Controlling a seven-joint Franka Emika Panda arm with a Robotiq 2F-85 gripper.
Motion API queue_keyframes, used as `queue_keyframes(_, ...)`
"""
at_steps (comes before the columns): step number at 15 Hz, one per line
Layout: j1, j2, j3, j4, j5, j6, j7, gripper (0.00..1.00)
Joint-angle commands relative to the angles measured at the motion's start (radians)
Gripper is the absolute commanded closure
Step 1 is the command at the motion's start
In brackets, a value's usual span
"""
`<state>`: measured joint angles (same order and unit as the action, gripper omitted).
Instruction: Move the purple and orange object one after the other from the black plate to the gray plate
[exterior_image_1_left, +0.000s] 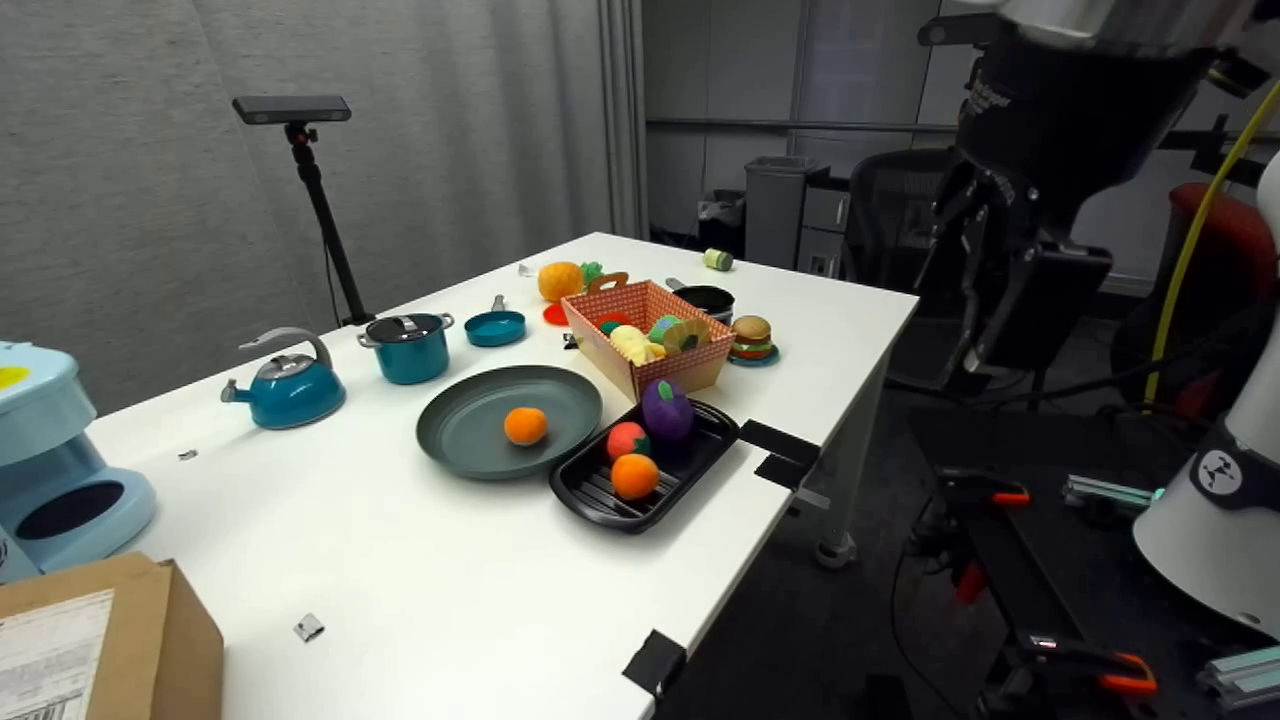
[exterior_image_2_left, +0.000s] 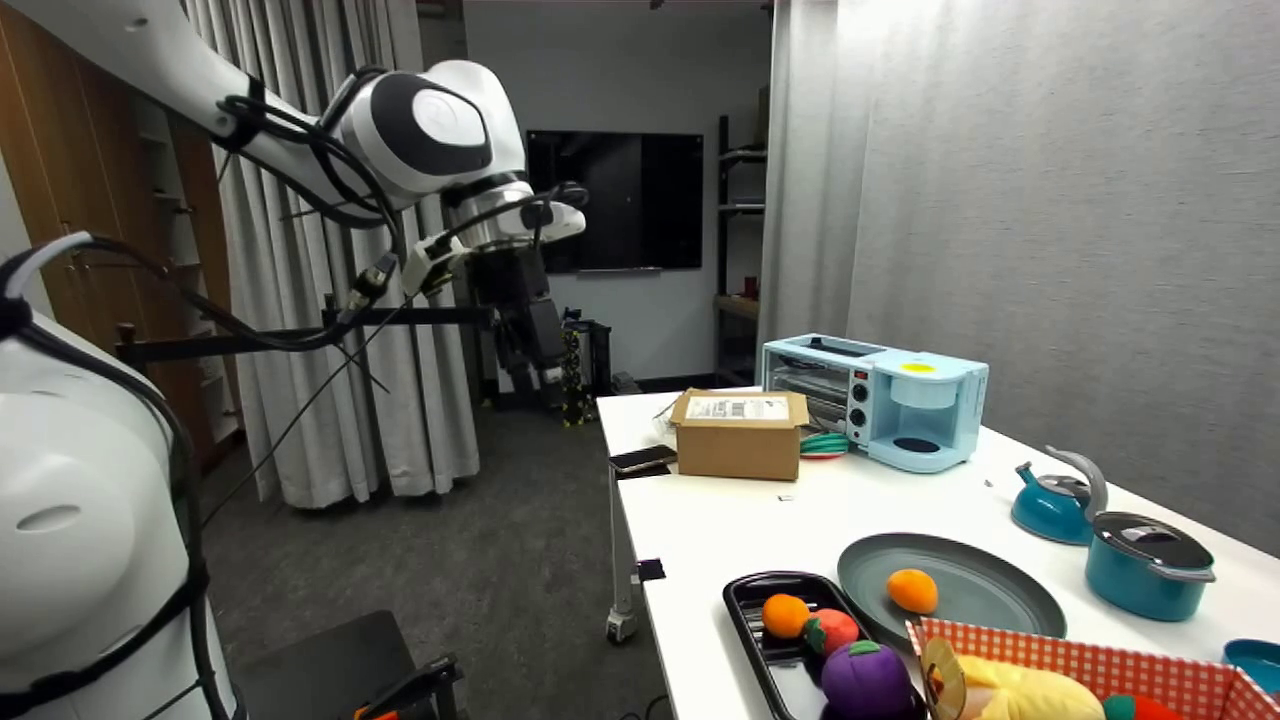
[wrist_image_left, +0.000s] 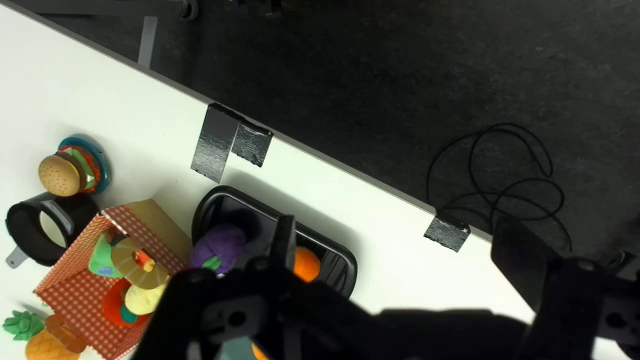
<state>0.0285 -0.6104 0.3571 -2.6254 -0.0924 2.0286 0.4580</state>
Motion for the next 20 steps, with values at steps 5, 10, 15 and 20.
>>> queue_keyframes(5,-0.09,0.196,-0.05,0.017,-0.158,0.106,0.139,0.0)
queue_keyframes(10,-0.143,0.343,-0.113,0.049,-0.263,0.195,0.223,0.0)
queue_keyframes(15,-0.154,0.547,-0.195,0.145,-0.392,0.278,0.27,0.0)
queue_keyframes(20,-0.129,0.728,-0.32,0.261,-0.513,0.339,0.317,0.0)
